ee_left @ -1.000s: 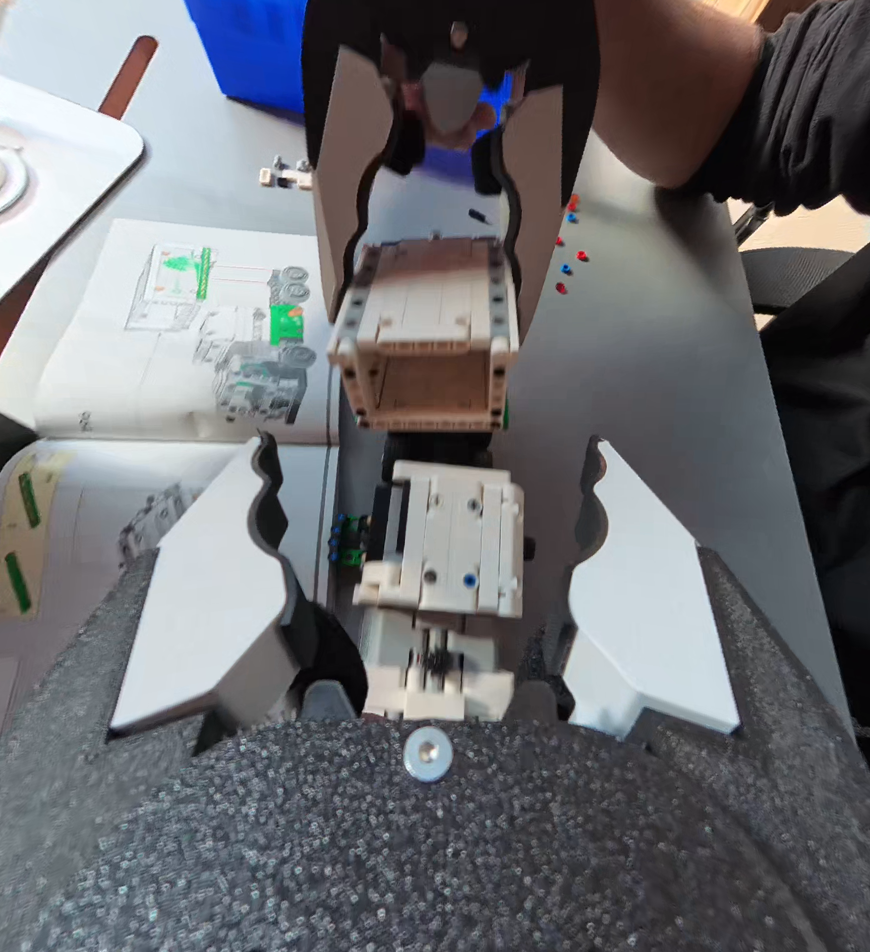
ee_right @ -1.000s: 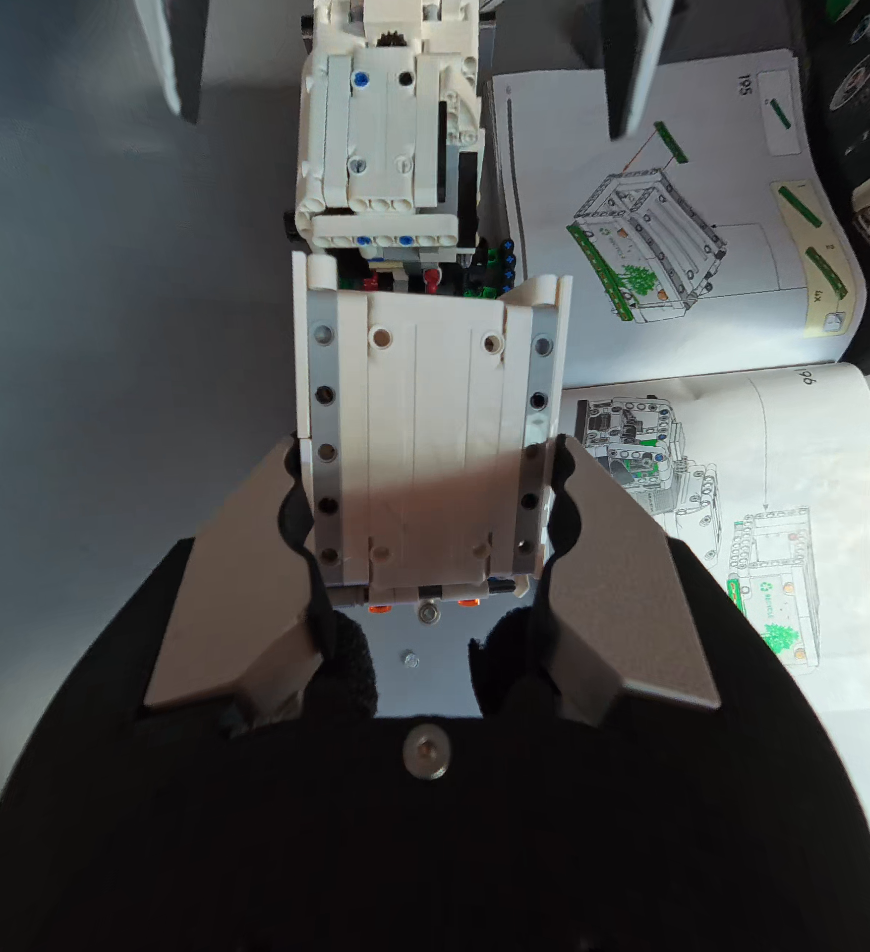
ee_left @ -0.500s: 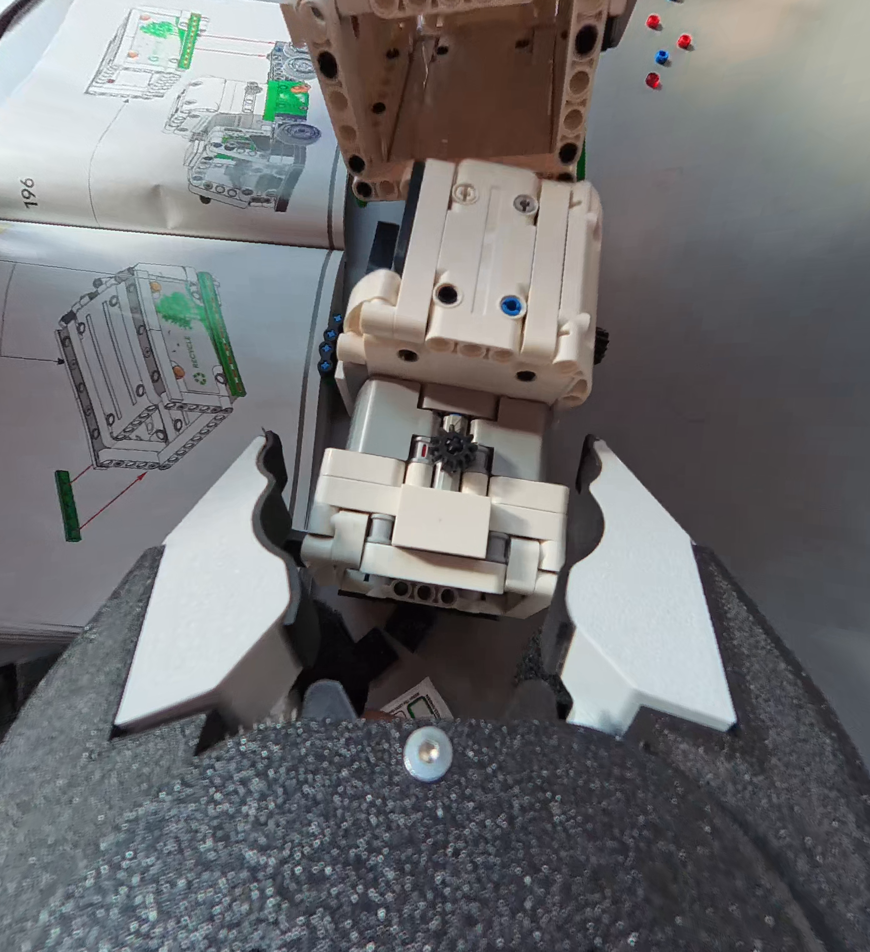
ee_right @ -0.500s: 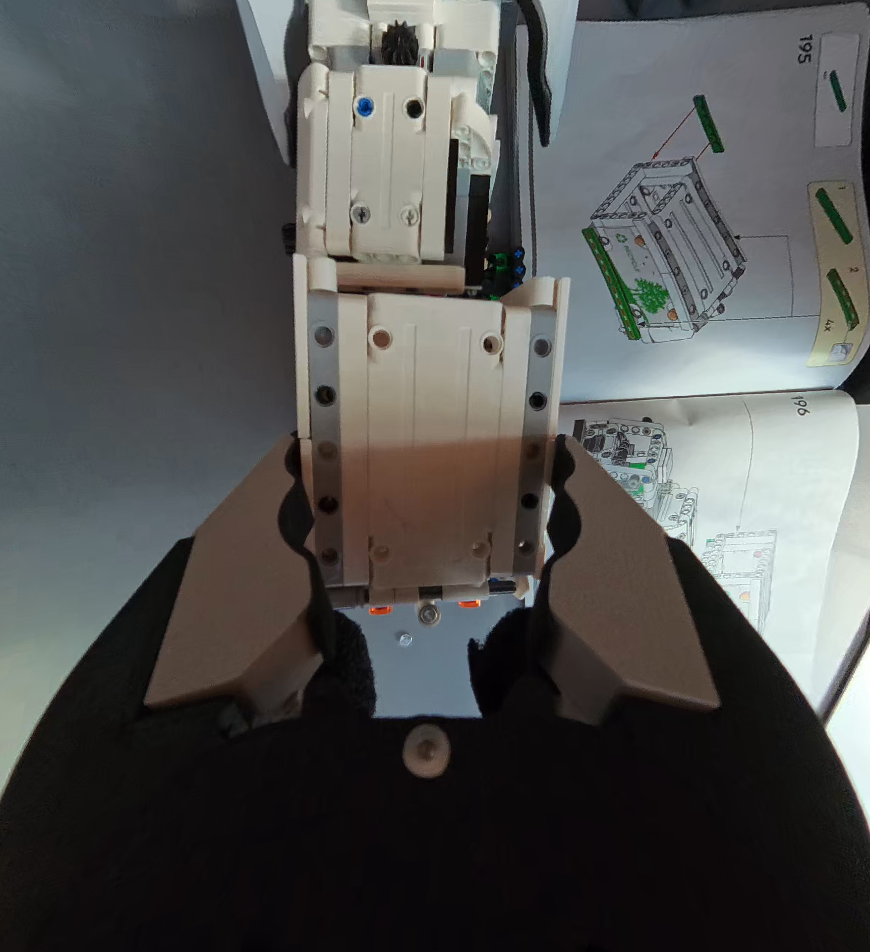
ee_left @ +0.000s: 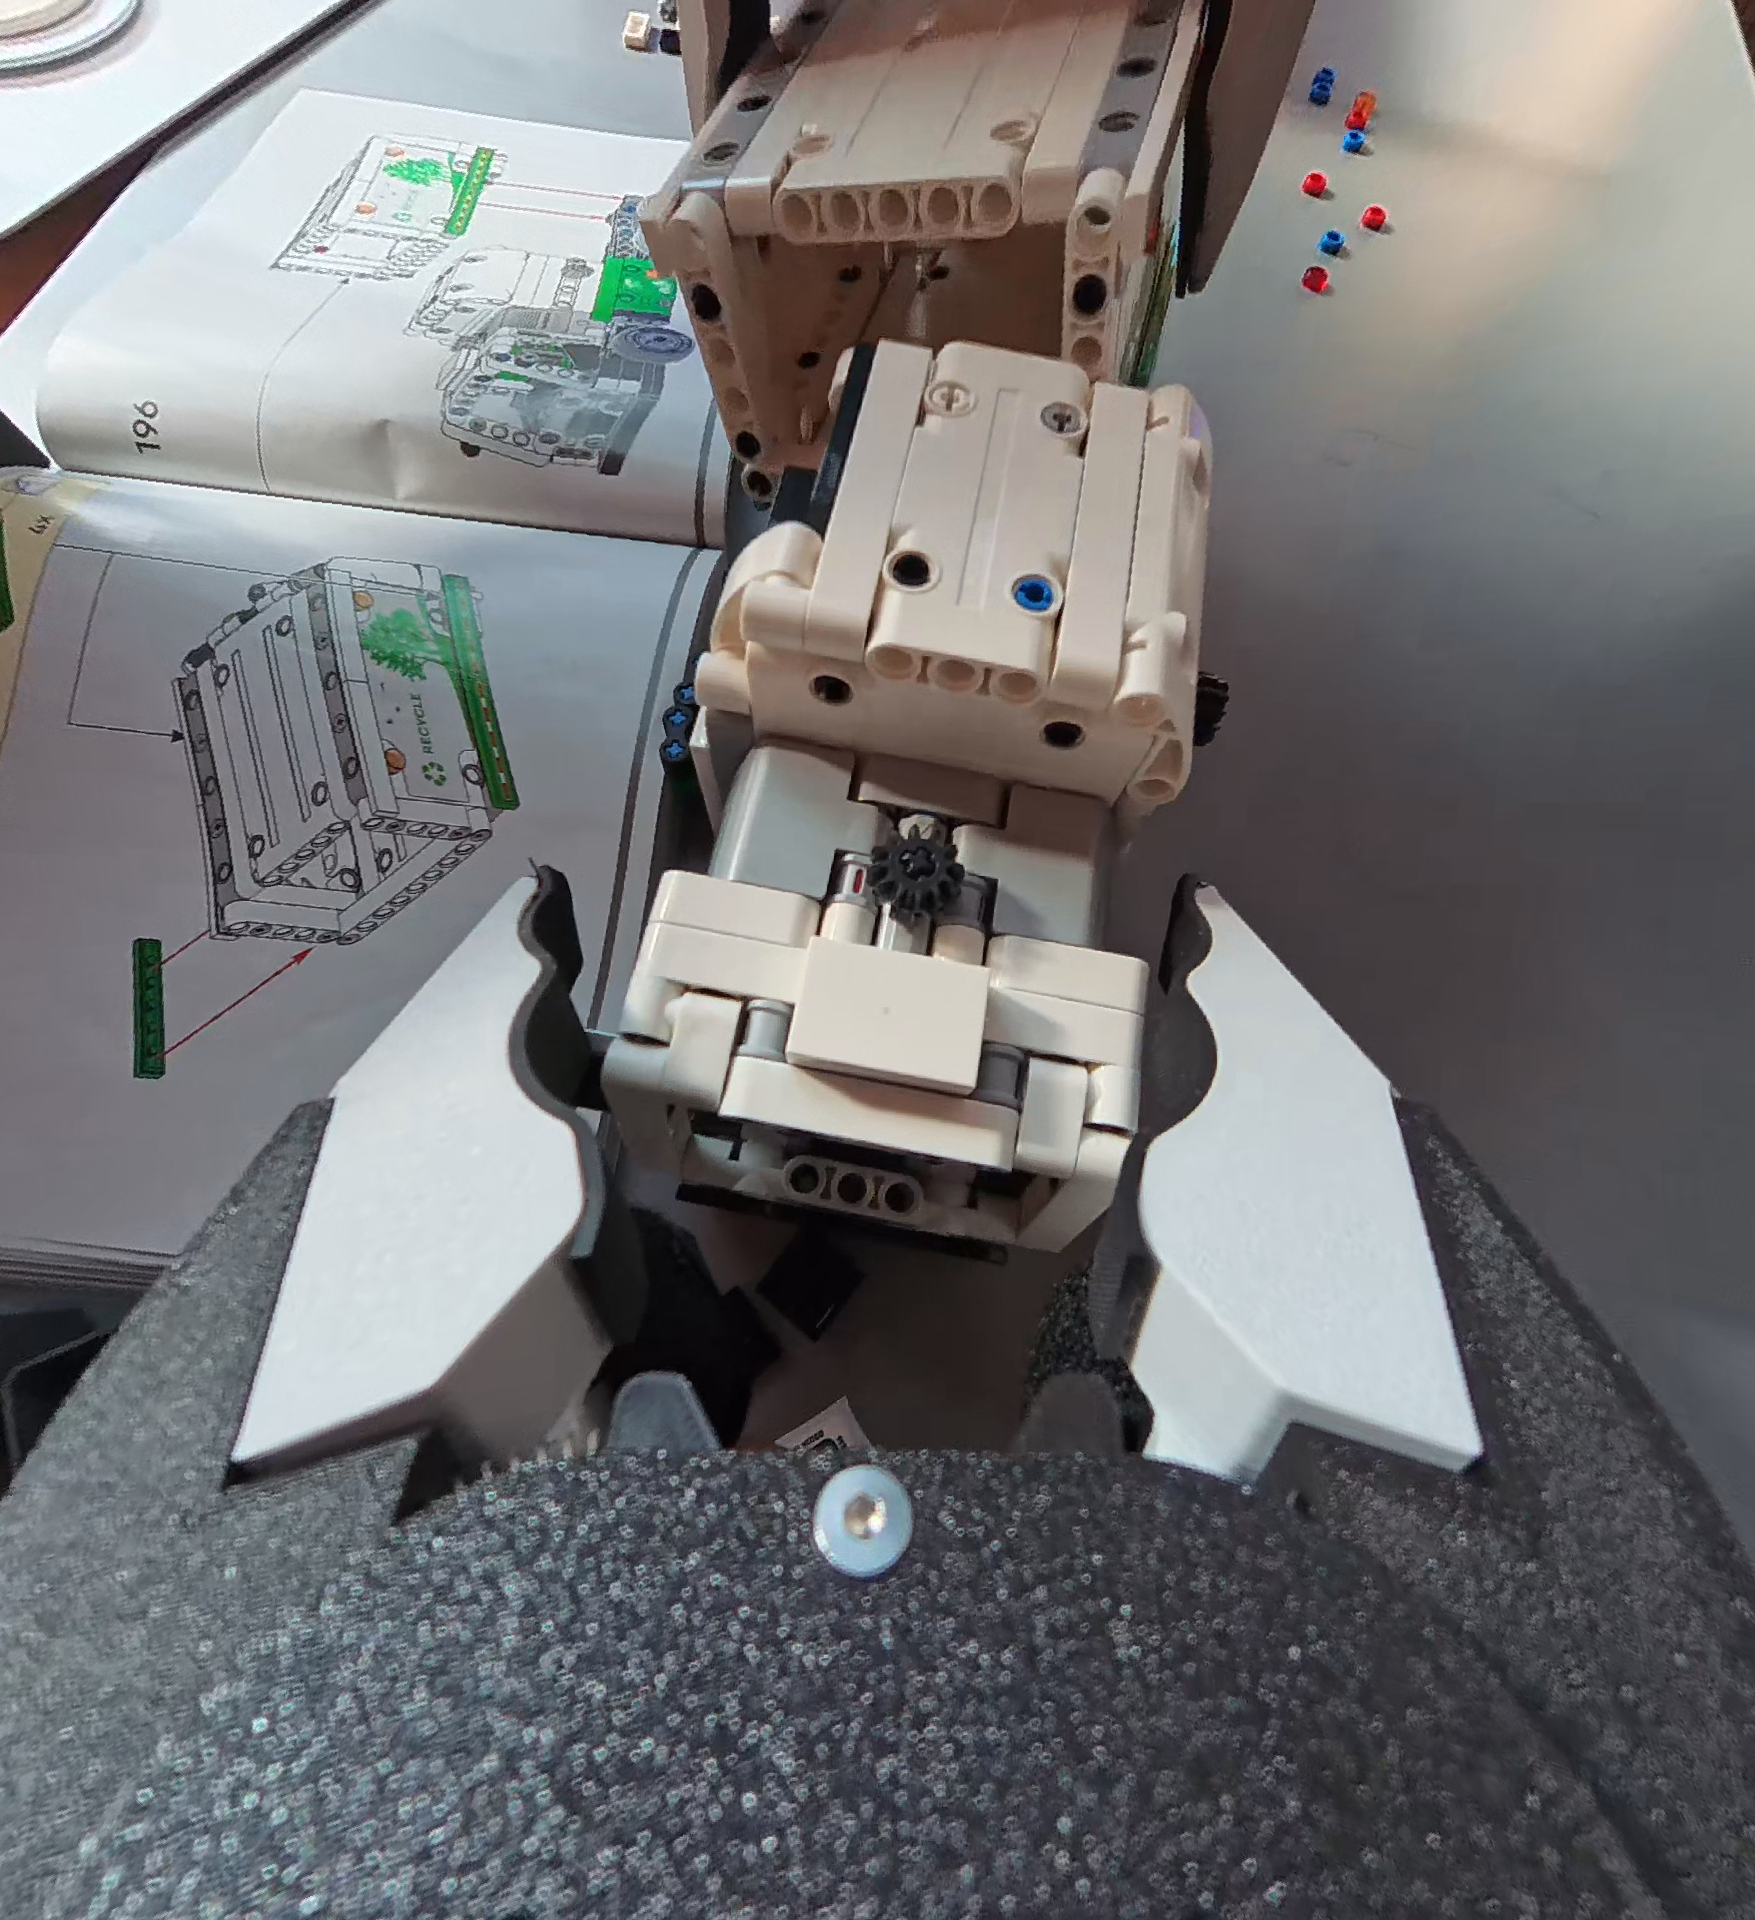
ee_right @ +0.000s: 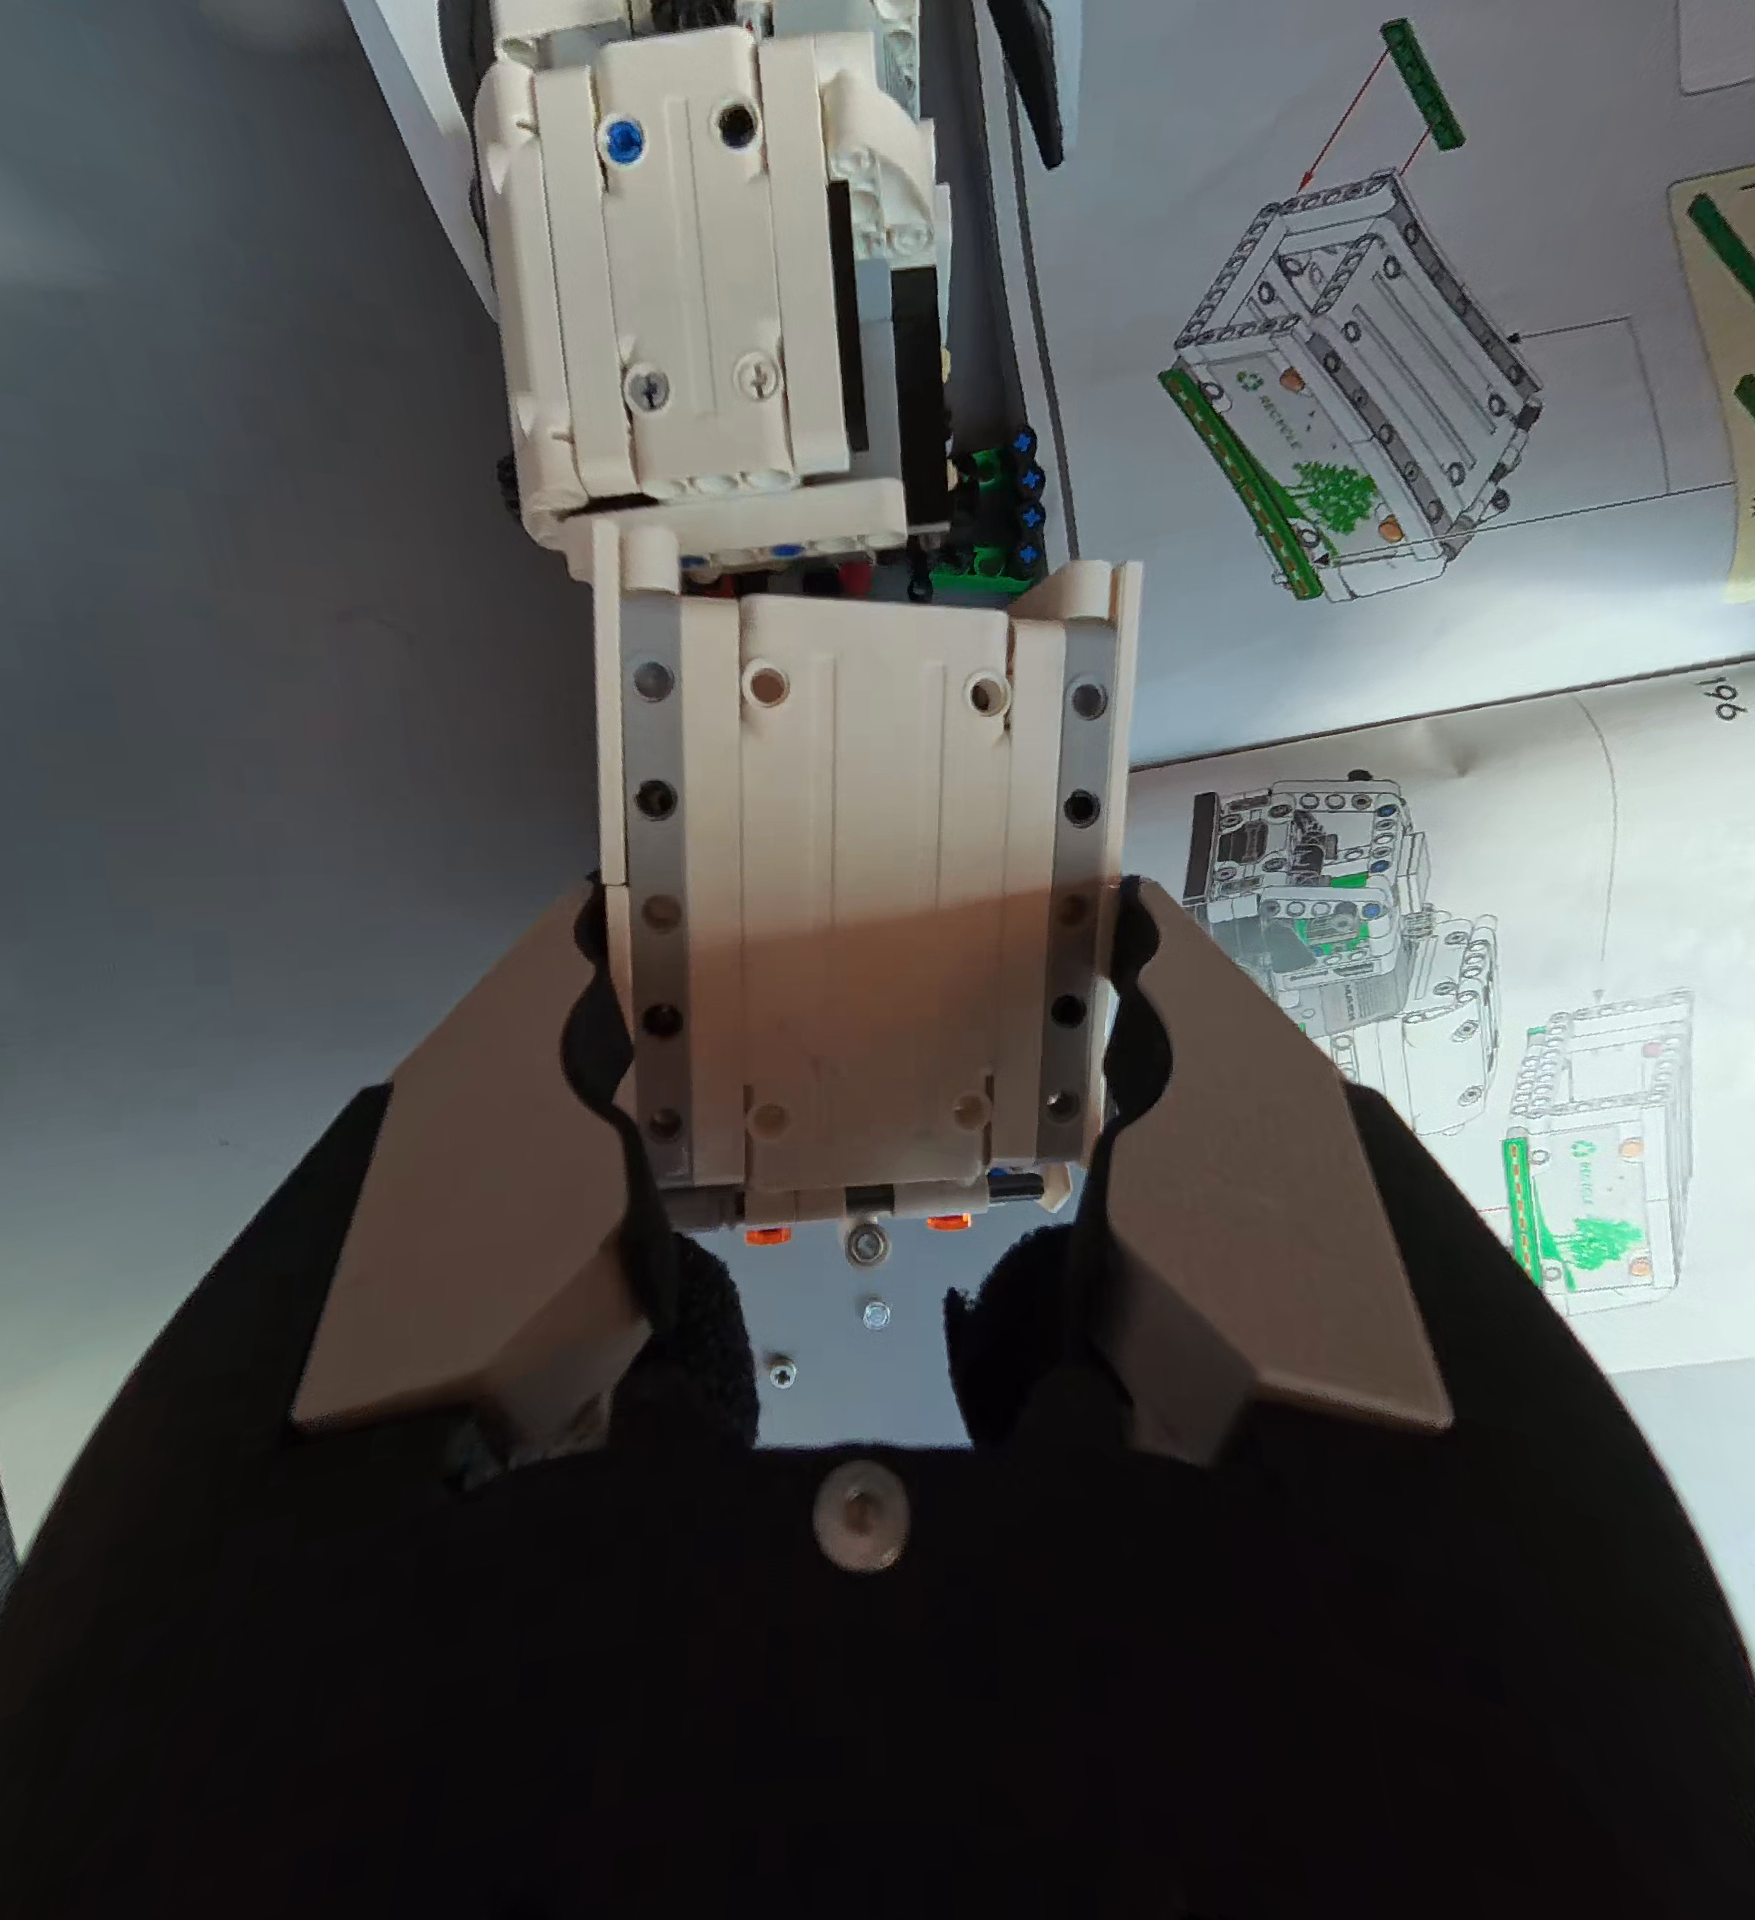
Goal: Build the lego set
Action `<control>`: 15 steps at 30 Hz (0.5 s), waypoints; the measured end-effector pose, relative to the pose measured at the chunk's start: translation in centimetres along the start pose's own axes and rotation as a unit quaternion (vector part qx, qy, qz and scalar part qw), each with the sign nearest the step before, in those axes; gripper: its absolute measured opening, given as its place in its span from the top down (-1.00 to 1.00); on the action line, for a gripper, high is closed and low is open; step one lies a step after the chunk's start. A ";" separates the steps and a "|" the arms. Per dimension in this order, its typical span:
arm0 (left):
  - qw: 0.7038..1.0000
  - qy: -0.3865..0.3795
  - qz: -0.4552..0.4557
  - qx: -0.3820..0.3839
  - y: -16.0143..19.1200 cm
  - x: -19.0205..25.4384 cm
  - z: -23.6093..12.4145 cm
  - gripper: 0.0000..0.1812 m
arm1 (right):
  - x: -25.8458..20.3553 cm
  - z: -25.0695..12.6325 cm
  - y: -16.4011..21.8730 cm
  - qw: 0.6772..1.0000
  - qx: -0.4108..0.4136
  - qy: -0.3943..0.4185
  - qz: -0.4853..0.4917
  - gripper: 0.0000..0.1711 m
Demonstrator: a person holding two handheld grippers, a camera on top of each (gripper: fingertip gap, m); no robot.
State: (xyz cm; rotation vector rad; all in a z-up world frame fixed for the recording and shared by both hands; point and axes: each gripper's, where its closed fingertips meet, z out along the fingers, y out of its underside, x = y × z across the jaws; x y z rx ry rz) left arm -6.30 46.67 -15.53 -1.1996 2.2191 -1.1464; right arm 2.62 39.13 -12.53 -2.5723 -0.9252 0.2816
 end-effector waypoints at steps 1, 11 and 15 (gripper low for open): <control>1.000 -0.001 -0.001 0.003 0.0 0.0 0.0 -0.21 | 0.0 0.1 0.1 1.000 0.006 0.004 0.003 -0.09; 1.000 -0.005 0.001 0.002 0.1 -0.1 -0.1 -0.21 | 0.0 -0.5 -0.6 0.998 0.067 0.015 0.014 -0.08; 1.000 -0.010 0.004 0.000 0.2 -0.1 -0.1 -0.21 | 0.1 -0.3 -0.6 0.996 0.083 0.021 0.008 -0.09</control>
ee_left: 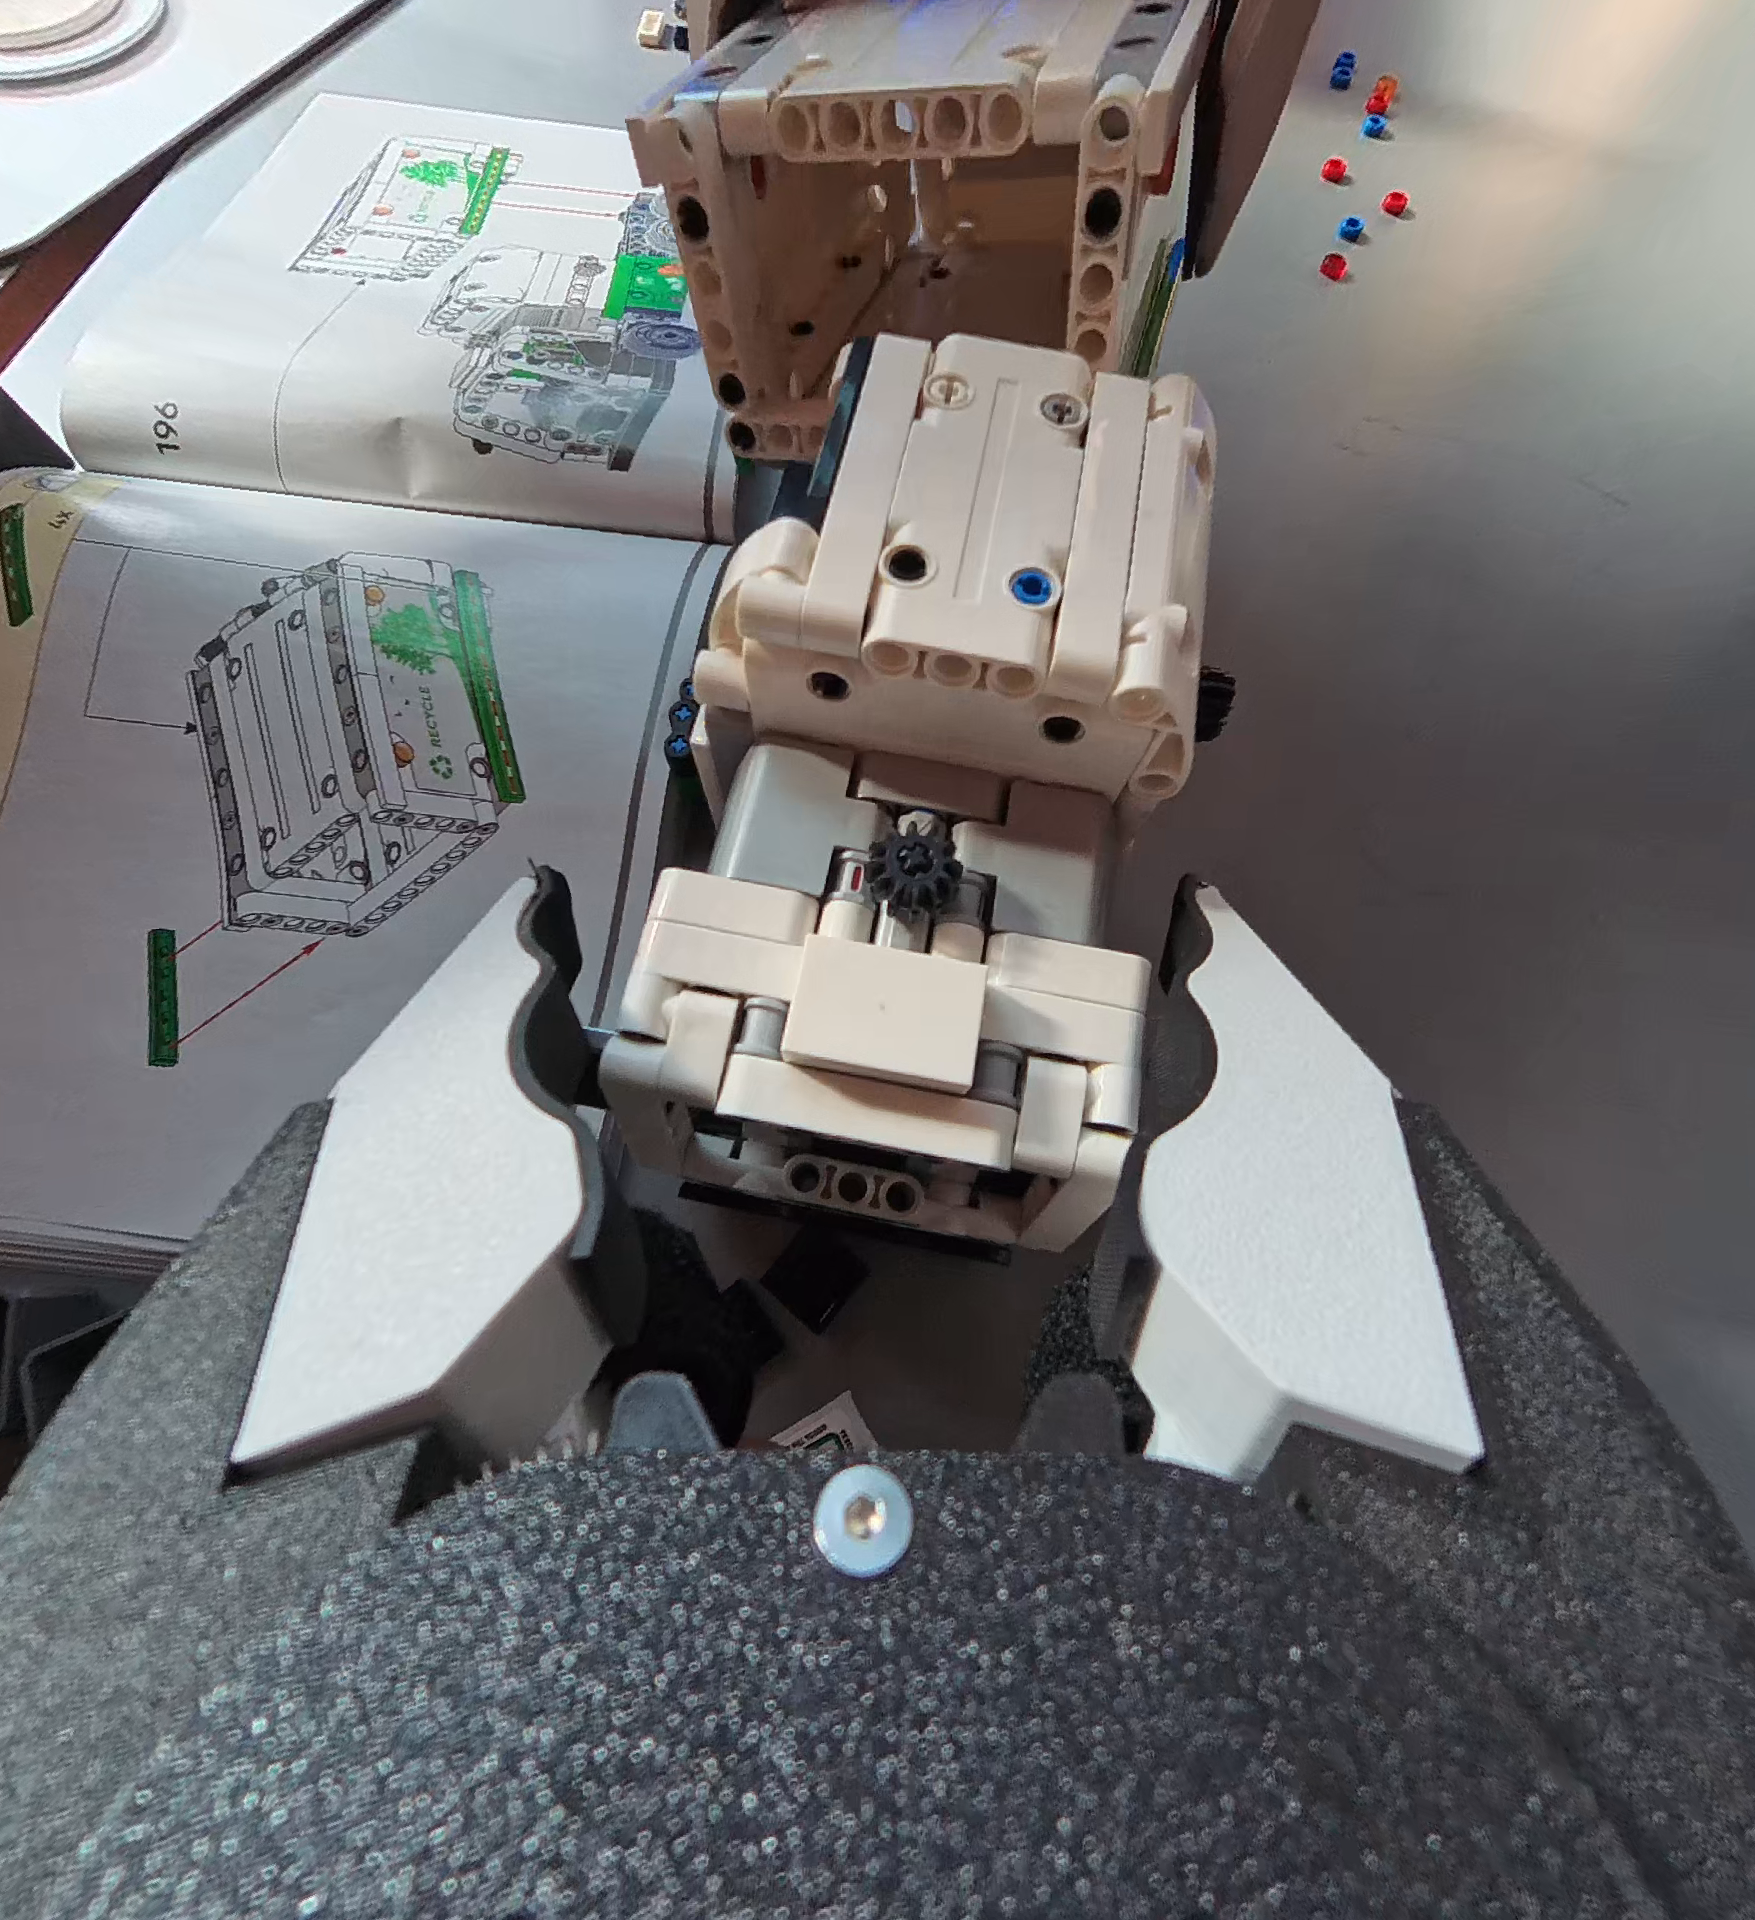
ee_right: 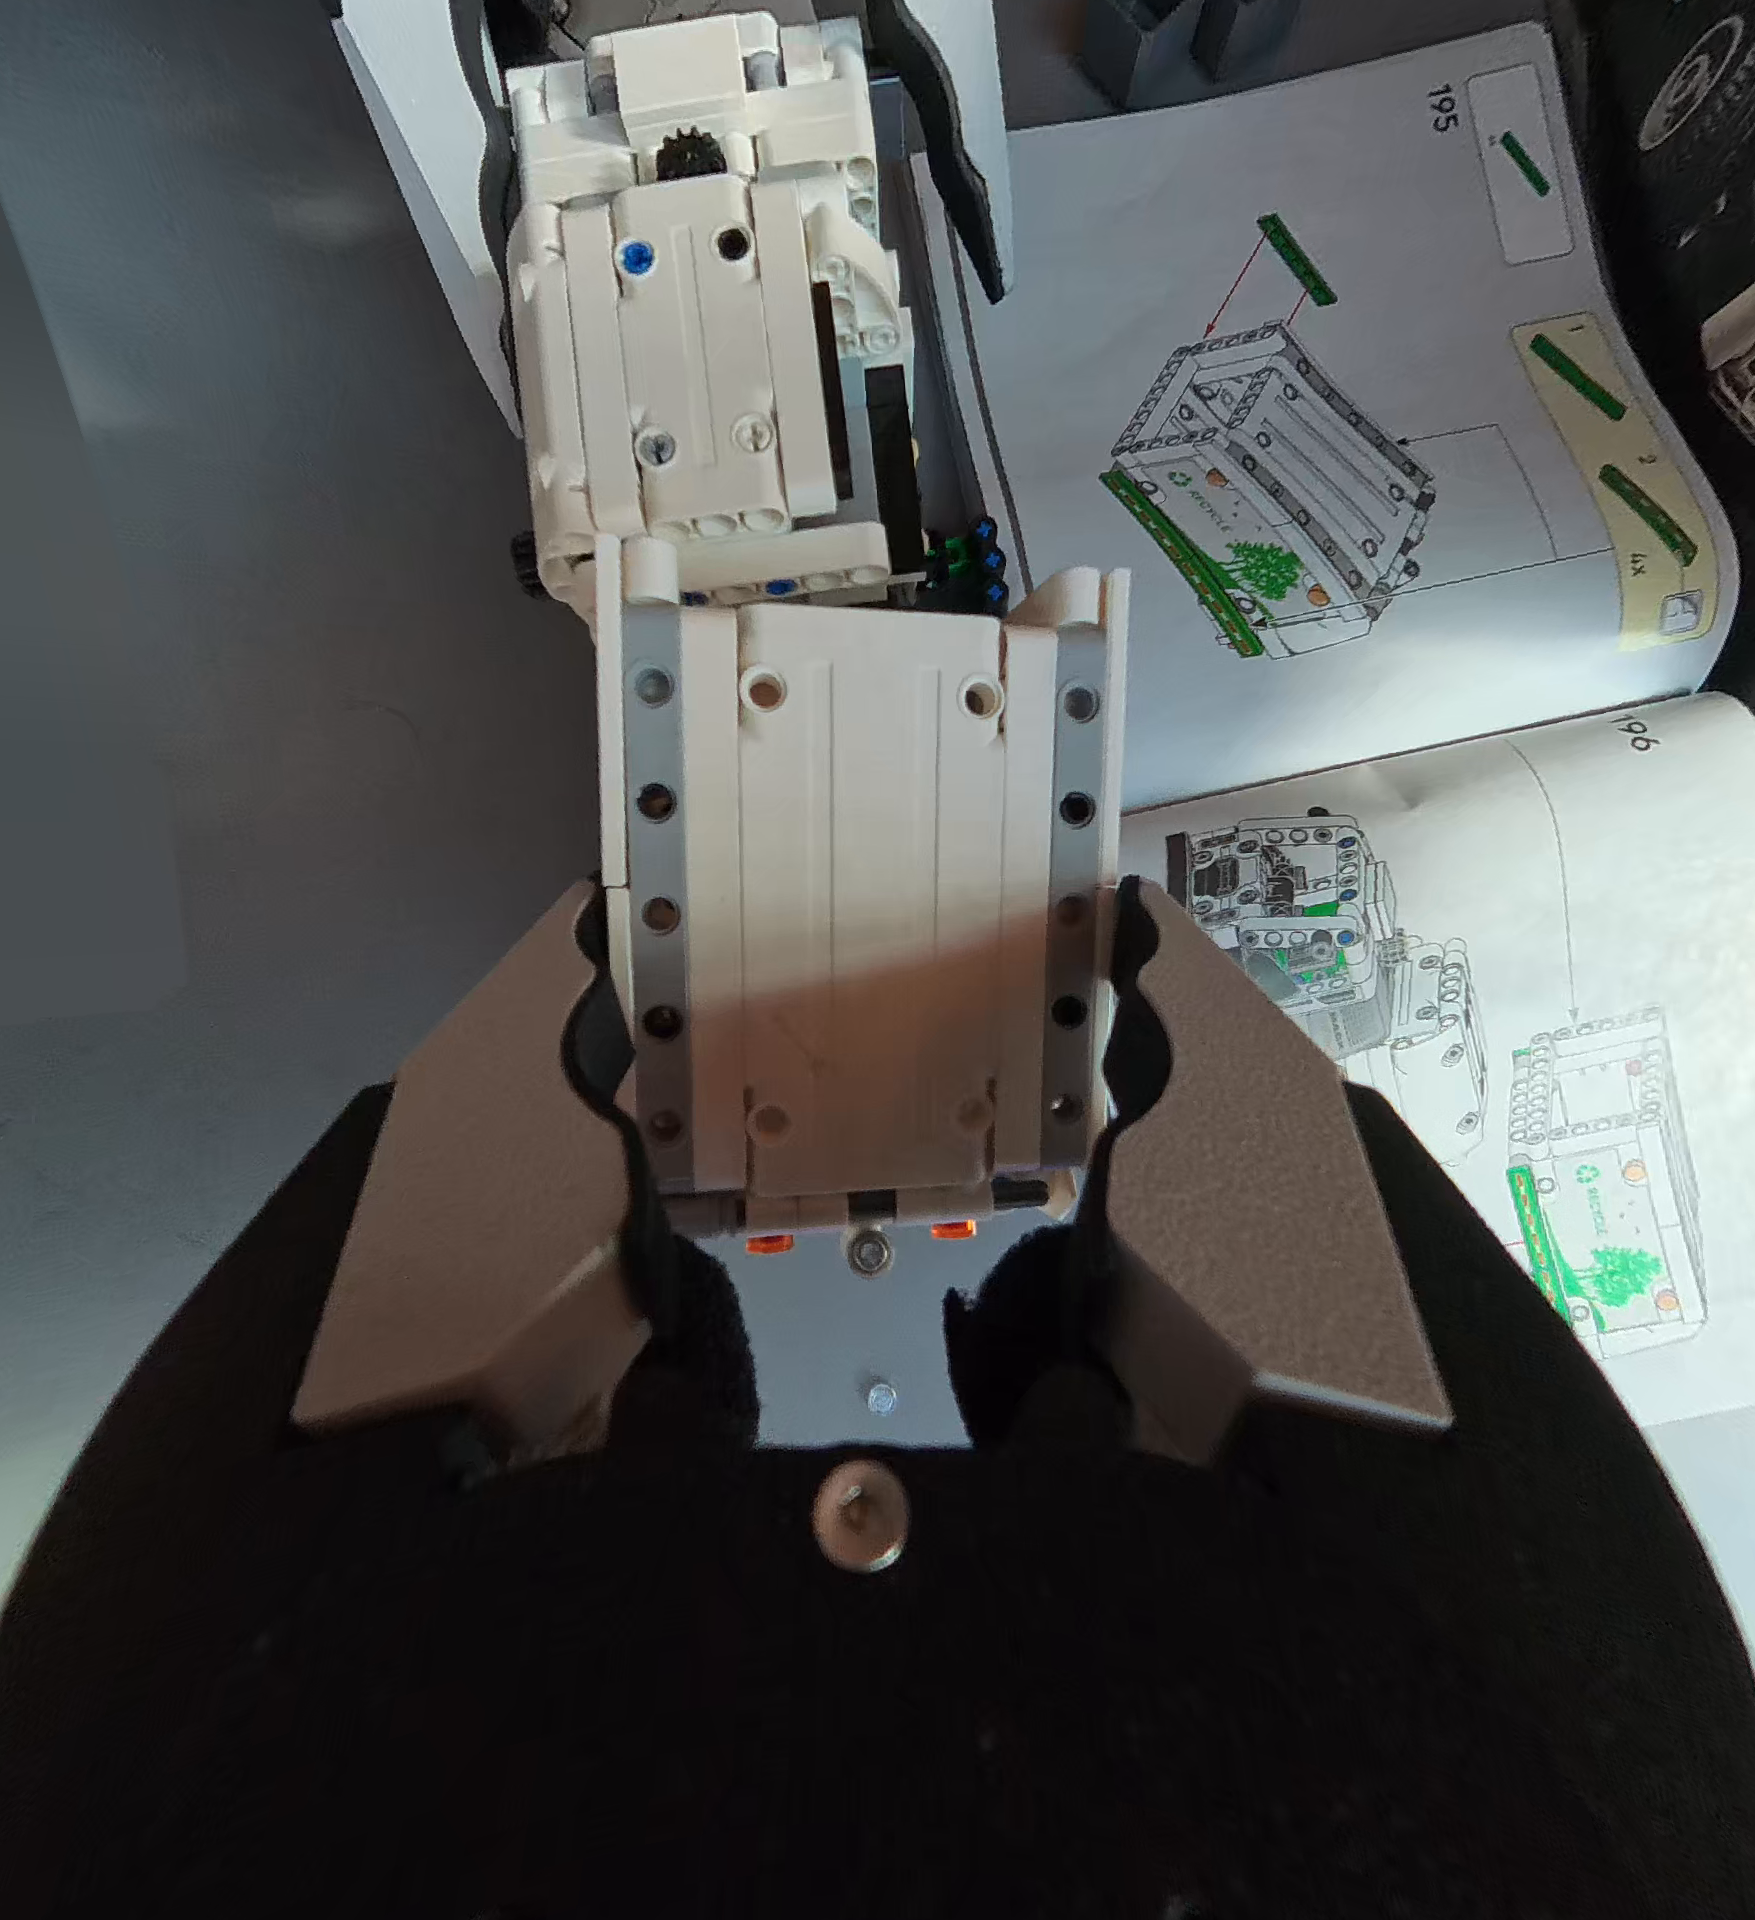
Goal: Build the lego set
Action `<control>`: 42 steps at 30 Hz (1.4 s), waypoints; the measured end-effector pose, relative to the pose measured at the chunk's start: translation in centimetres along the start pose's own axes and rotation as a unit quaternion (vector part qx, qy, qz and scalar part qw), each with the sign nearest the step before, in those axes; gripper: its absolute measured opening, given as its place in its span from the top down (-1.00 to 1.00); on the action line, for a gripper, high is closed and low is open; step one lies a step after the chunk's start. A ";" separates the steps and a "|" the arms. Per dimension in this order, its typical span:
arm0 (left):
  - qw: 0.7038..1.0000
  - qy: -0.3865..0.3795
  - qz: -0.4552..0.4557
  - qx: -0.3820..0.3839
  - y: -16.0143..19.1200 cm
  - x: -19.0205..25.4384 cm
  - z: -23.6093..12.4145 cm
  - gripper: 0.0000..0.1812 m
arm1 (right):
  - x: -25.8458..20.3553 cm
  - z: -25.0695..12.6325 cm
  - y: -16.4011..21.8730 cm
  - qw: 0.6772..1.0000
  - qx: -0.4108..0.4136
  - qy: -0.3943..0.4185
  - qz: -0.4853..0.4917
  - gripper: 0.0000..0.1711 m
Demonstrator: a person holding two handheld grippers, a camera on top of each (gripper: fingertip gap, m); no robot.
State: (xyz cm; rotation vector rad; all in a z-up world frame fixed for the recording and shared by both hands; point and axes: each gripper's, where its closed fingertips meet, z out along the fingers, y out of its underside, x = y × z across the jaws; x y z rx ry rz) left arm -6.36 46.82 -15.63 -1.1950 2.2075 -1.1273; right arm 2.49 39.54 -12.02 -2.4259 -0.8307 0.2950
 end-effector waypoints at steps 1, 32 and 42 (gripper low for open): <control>1.000 0.000 0.000 0.000 0.0 0.0 0.0 -0.21 | -0.1 0.0 -0.1 1.000 0.007 -0.001 -0.003 -0.08; 1.000 -0.025 0.007 0.000 0.1 -0.5 0.1 -0.23 | -0.9 0.8 0.5 0.994 -0.094 0.043 -0.036 -0.07; 1.000 -0.021 0.004 0.005 0.0 -0.5 0.1 -0.23 | -1.9 -0.4 -0.1 0.998 -0.014 0.040 -0.046 -0.08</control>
